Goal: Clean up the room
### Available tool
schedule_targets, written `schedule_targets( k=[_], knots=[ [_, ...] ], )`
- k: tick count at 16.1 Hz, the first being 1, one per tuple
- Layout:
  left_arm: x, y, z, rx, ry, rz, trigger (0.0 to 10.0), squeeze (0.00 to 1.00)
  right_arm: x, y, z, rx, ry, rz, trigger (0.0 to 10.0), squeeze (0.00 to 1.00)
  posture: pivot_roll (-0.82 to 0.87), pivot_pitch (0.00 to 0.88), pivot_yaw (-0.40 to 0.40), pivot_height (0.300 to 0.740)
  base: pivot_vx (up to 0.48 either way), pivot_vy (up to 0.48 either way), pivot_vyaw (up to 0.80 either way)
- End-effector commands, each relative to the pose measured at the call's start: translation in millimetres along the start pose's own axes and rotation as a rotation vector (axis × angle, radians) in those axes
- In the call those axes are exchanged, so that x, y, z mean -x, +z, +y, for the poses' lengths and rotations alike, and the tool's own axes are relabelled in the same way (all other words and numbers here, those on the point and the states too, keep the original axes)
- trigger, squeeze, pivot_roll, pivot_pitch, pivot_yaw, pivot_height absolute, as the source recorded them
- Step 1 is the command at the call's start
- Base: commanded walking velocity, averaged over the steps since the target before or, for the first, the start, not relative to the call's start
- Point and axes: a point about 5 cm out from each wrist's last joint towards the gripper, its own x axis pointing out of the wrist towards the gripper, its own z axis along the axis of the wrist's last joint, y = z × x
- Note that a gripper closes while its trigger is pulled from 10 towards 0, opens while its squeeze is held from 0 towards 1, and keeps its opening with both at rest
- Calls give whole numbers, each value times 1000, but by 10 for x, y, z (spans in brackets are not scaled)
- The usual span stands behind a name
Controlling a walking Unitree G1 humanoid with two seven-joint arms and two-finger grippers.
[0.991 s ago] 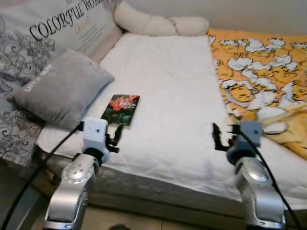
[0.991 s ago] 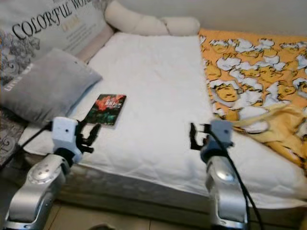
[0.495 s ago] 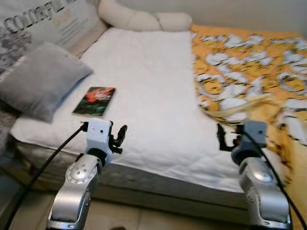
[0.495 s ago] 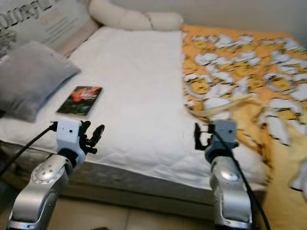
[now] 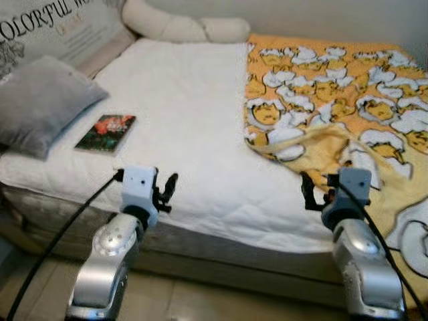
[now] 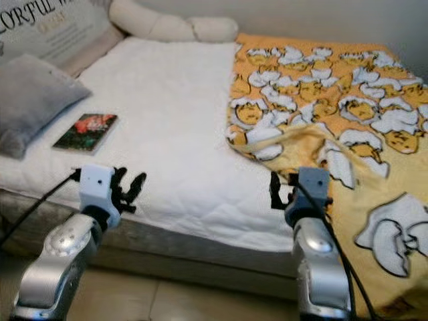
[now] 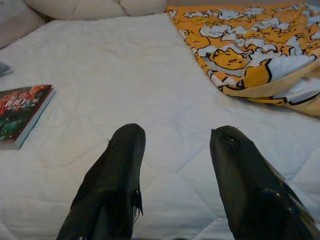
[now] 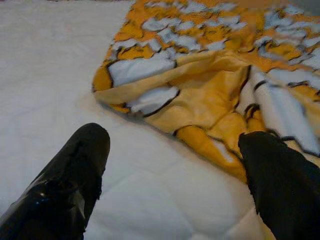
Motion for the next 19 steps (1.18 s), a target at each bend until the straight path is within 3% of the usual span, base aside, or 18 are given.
schedule_targets(
  k=[1,10,19],
  knots=[
    [1,26,41,-9,16,-8,10000,0,-6,27,24,-5,14,-6,10000,1000,-4,0,4,740,0,-360,0],
    [5,-18,-5,-8,11,-3,10000,0,-11,-3,-49,32,-1,13,10000,1000,-23,0,9,740,0,-359,0],
    [-16,1,17,24,54,-29,10000,0,-28,-38,-34,54,6,24,10000,1000,-19,0,7,740,0,0,0]
  ],
)
